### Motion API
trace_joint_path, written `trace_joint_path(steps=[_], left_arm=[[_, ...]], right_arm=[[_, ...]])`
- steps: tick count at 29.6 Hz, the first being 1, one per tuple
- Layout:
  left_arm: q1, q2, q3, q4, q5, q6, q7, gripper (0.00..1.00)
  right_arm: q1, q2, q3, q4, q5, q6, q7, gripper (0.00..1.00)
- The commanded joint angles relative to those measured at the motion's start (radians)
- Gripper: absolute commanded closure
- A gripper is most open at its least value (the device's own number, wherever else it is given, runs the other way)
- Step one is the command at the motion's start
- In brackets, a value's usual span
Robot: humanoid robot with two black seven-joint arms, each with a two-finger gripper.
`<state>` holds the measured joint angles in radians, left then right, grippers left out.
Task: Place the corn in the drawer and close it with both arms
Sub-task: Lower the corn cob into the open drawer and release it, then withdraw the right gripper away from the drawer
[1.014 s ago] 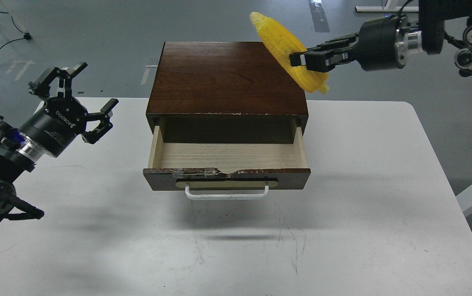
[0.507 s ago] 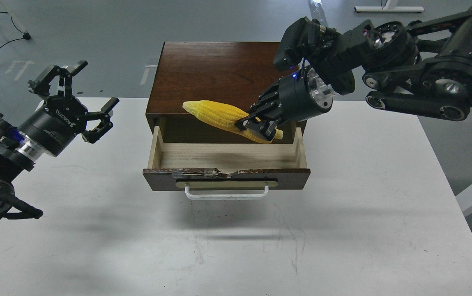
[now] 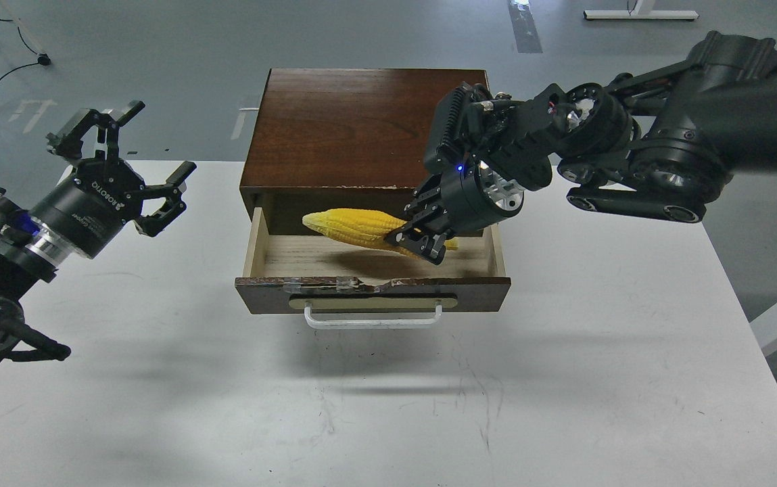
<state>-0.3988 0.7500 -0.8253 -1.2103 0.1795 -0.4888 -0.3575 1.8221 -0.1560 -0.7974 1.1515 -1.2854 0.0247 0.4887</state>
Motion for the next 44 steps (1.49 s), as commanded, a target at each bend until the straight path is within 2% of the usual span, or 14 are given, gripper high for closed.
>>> trace_joint_path(steps=[1,4,10,15,18,26,28,30,34,36,39,44], left_arm=[[0.0,0.0,0.0,0.0,0.0,0.0,0.0,0.01],[0.0,0.0,0.0,0.0,0.0,0.0,0.0,0.01],[0.0,0.002,0.0,0.0,0.0,0.0,0.0,0.01],[0.0,0.002,0.0,0.0,0.0,0.0,0.0,0.01],[0.0,0.002,0.0,0.0,0.0,0.0,0.0,0.01],[0.0,0.0,0.0,0.0,0.0,0.0,0.0,0.01],[0.0,-0.001,0.002,0.0,0.0,0.0,0.0,0.01],[0.0,-0.001,0.0,0.0,0.0,0.0,0.0,0.01],[0.0,-0.001,0.0,0.0,0.002,0.0,-0.001,0.01],[-0.002,-0.003,-0.002,0.001,0.005,0.0,-0.003,0.01],[-0.011,-0.003,-0.026,0.015,0.015,0.0,-0.02,0.01],[-0.035,0.012,-0.034,0.017,0.031,0.0,-0.041,0.01]], right_arm=[[-0.003,0.0,0.0,-0.001,0.003,-0.002,0.0,0.44],[-0.003,0.0,0.001,0.001,0.005,-0.005,0.0,0.33],[0.006,-0.007,0.001,0.007,0.008,-0.018,0.0,0.26],[0.029,-0.037,0.014,0.013,0.011,-0.022,0.0,0.25],[0.059,-0.086,0.053,0.024,0.026,-0.026,0.0,0.25],[0.06,-0.356,0.208,0.06,0.378,-0.022,0.0,0.05],[0.031,-0.431,0.231,0.068,0.464,-0.022,0.0,0.05],[-0.019,-0.488,0.256,0.073,0.515,-0.022,0.0,0.04],[-0.289,-0.658,0.45,0.067,0.618,-0.026,0.0,0.04],[-0.387,-0.689,0.53,0.059,0.636,-0.026,0.0,0.04],[-0.655,-0.721,0.72,0.05,0.701,-0.026,0.0,0.04],[-0.935,-0.714,0.92,0.045,0.877,-0.026,0.0,0.03]])
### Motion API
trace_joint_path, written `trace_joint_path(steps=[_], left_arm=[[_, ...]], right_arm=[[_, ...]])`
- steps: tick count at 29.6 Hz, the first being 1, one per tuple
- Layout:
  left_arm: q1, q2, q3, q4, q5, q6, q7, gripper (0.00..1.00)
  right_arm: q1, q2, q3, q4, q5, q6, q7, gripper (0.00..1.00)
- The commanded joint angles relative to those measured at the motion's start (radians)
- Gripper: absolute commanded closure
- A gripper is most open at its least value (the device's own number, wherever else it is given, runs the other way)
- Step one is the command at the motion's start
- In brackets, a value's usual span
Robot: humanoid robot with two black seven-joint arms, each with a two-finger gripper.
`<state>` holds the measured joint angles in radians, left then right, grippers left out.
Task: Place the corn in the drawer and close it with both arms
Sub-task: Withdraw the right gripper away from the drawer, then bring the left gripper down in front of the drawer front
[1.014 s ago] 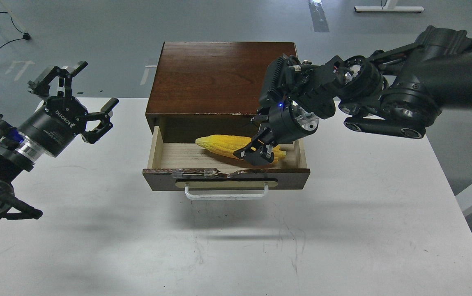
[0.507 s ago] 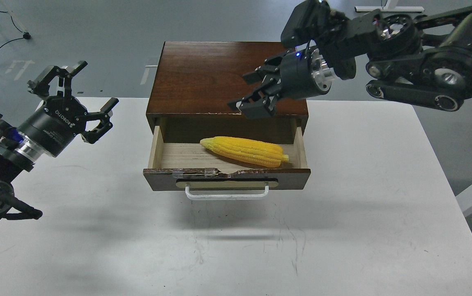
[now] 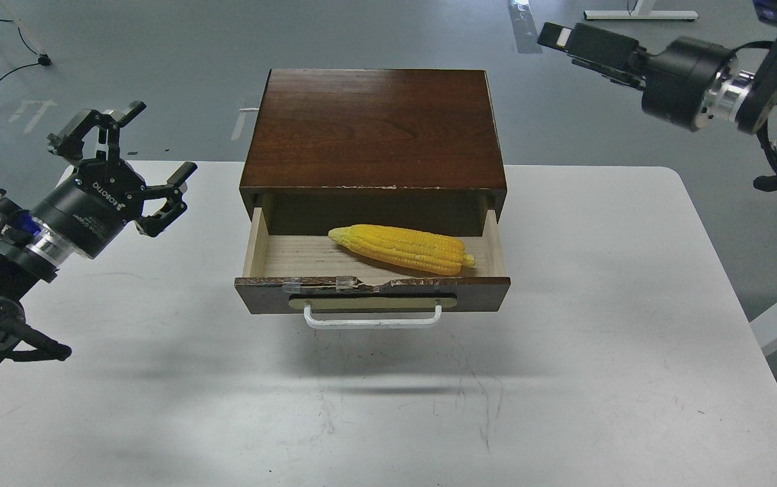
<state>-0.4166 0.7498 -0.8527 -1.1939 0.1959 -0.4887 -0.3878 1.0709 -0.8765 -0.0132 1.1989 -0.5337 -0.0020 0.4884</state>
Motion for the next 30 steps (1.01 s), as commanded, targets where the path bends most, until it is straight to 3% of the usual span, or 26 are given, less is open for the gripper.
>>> trace_joint_path(steps=[1,7,10,16,21,26,30], left_arm=[[-0.024,0.013,-0.006,0.0,0.023,0.0,-0.013,0.01],[-0.148,0.017,-0.014,-0.048,0.305,0.0,-0.066,0.01],[-0.22,0.011,-0.014,-0.16,0.513,0.0,-0.097,0.01],[-0.304,-0.042,-0.011,-0.392,0.907,0.0,-0.101,0.01],[-0.297,-0.133,0.017,-0.521,1.274,0.0,-0.101,0.01],[-0.298,-0.176,0.191,-0.546,1.555,0.0,-0.101,0.01],[-0.289,-0.188,0.253,-0.544,1.69,0.0,-0.101,0.02]], right_arm=[[-0.21,0.008,0.156,-0.002,0.155,0.0,0.0,0.03],[-0.312,0.085,0.219,-0.034,0.471,0.013,0.0,0.01],[-0.328,0.129,0.219,-0.077,0.515,0.013,0.0,0.01],[-0.341,0.152,0.217,-0.088,0.514,0.013,0.0,0.01],[-0.356,0.154,0.214,-0.087,0.512,0.013,0.0,0.01],[-0.368,0.152,0.203,-0.087,0.511,0.013,0.0,0.01],[-0.37,0.151,0.203,-0.088,0.511,0.013,0.0,0.01]])
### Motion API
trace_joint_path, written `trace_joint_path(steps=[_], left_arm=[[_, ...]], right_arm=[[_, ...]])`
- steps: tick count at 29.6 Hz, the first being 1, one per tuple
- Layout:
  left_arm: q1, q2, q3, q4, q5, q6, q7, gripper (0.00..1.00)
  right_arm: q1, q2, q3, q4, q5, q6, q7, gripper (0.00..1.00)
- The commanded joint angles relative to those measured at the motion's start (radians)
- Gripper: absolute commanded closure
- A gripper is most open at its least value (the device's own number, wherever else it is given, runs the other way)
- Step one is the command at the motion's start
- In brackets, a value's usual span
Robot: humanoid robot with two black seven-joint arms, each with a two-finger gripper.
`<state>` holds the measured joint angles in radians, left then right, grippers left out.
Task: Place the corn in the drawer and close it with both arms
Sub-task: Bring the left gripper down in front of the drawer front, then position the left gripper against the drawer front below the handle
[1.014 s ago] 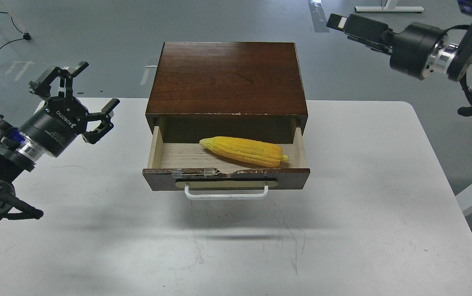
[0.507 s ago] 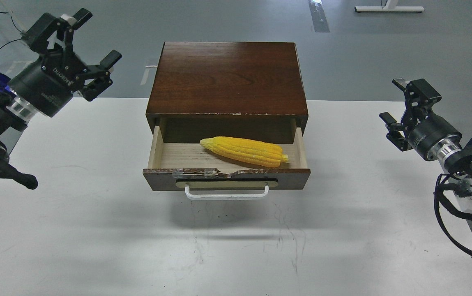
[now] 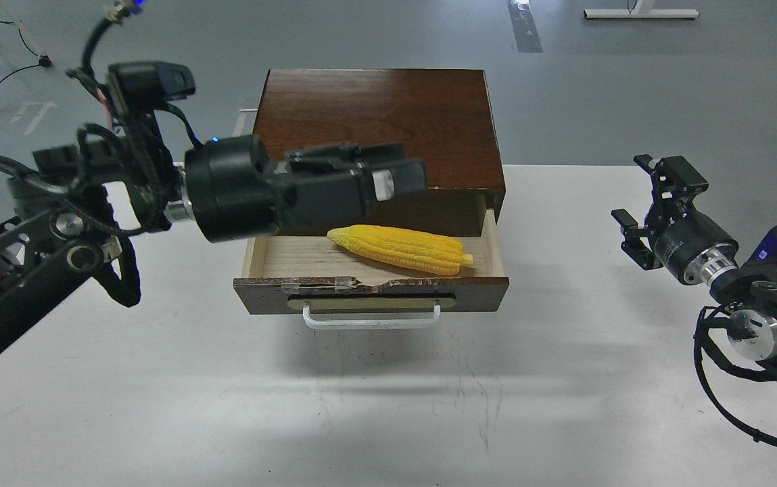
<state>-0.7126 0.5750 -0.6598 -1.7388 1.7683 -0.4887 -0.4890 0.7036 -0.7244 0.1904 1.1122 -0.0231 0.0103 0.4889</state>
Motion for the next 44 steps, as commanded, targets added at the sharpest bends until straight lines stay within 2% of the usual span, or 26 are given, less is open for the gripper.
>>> trace_joint_path(steps=[1,3,6,7,8,10,11,13,14,19,22,26,39,44], left_arm=[[0.011,-0.024,0.08,0.002,0.138,0.0,0.0,0.02],[0.054,-0.041,0.147,0.002,0.161,0.0,0.0,0.04],[0.116,-0.05,0.166,0.004,0.157,0.0,0.0,0.06],[0.164,-0.055,0.167,0.005,0.149,0.0,0.0,0.1],[0.215,-0.057,0.16,0.007,0.143,0.0,0.0,0.22],[0.254,-0.055,0.154,0.008,0.14,0.0,0.0,0.33],[0.28,-0.055,0.152,0.011,0.129,0.0,0.0,0.54],[0.3,-0.057,0.149,0.019,0.117,0.0,0.0,0.81],[0.311,-0.058,0.147,0.033,0.108,0.0,0.0,1.0],[0.337,-0.064,0.146,0.082,-0.028,0.039,0.0,1.0],[0.338,-0.057,0.146,0.1,-0.232,0.045,0.042,1.0],[0.338,-0.057,0.144,0.152,-0.319,0.076,0.067,1.0],[0.34,-0.057,0.129,0.255,-0.351,0.11,0.066,1.0],[0.34,-0.047,0.129,0.26,-0.388,0.111,0.066,1.0]], right_arm=[[-0.003,-0.003,0.0,-0.002,0.0,-0.001,0.0,0.01],[-0.004,-0.001,-0.005,0.0,-0.001,-0.001,0.0,0.01],[-0.012,0.0,-0.005,0.0,-0.001,-0.003,0.0,0.01],[-0.016,0.0,-0.005,0.001,-0.001,-0.003,0.0,0.01],[-0.018,0.0,-0.006,0.001,-0.003,-0.003,0.0,0.01],[-0.018,-0.001,-0.008,0.0,-0.003,-0.003,0.0,0.01],[-0.018,-0.003,-0.011,0.0,-0.003,-0.003,0.0,0.01],[-0.018,-0.003,-0.011,0.001,-0.005,-0.003,0.0,0.01],[-0.018,-0.003,-0.011,0.001,-0.005,-0.003,0.0,0.01],[-0.019,-0.001,-0.011,0.003,-0.023,-0.004,0.0,0.01],[-0.032,-0.001,-0.011,0.006,-0.029,-0.006,0.0,0.01],[-0.038,-0.001,-0.011,0.006,-0.029,-0.006,0.0,0.01],[-0.05,0.0,-0.011,0.009,-0.029,-0.006,0.0,0.01],[-0.055,0.0,-0.012,0.009,-0.029,-0.006,0.0,0.01]])
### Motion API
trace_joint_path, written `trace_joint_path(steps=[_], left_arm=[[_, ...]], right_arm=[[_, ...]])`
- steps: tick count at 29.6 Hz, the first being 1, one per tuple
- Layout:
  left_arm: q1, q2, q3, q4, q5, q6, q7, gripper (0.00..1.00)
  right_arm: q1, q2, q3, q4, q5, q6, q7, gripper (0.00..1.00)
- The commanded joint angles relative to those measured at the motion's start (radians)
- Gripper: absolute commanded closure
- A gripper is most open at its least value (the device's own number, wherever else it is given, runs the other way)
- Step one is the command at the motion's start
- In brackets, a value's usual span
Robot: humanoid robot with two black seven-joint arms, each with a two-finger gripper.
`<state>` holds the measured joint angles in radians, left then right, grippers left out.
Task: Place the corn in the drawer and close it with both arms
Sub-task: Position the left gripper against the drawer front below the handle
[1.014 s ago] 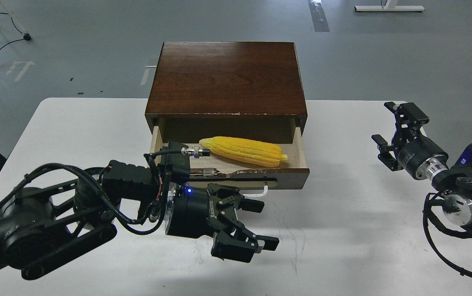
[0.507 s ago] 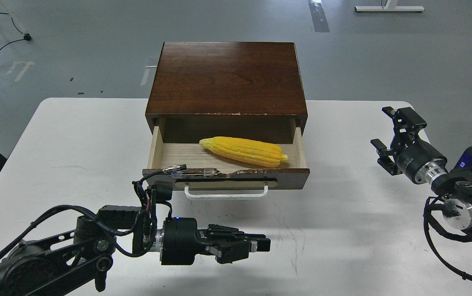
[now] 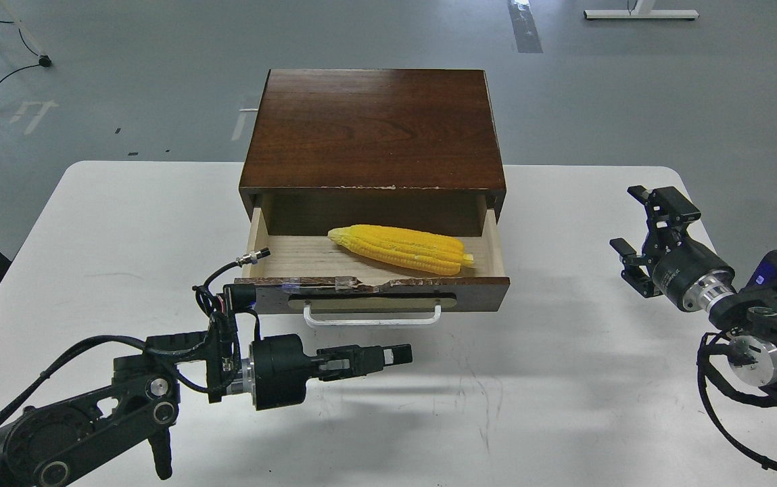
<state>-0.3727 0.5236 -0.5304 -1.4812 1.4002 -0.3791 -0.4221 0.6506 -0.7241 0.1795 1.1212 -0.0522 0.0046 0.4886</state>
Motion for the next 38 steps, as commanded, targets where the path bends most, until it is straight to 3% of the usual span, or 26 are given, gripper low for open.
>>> trace_joint_path(steps=[1,16,38], left_arm=[[0.0,0.006,0.0,0.002,-0.032,0.002,-0.001,1.0],[0.0,0.038,0.0,-0.011,-0.059,-0.033,-0.007,1.0],[-0.002,0.035,-0.034,-0.011,-0.092,-0.023,-0.006,1.0]], right_arm=[[-0.003,0.0,0.0,0.002,0.0,0.0,0.0,0.01],[-0.006,0.0,0.0,0.002,-0.001,0.0,0.0,0.01],[-0.031,0.009,0.0,0.008,-0.003,-0.001,0.0,0.01]])
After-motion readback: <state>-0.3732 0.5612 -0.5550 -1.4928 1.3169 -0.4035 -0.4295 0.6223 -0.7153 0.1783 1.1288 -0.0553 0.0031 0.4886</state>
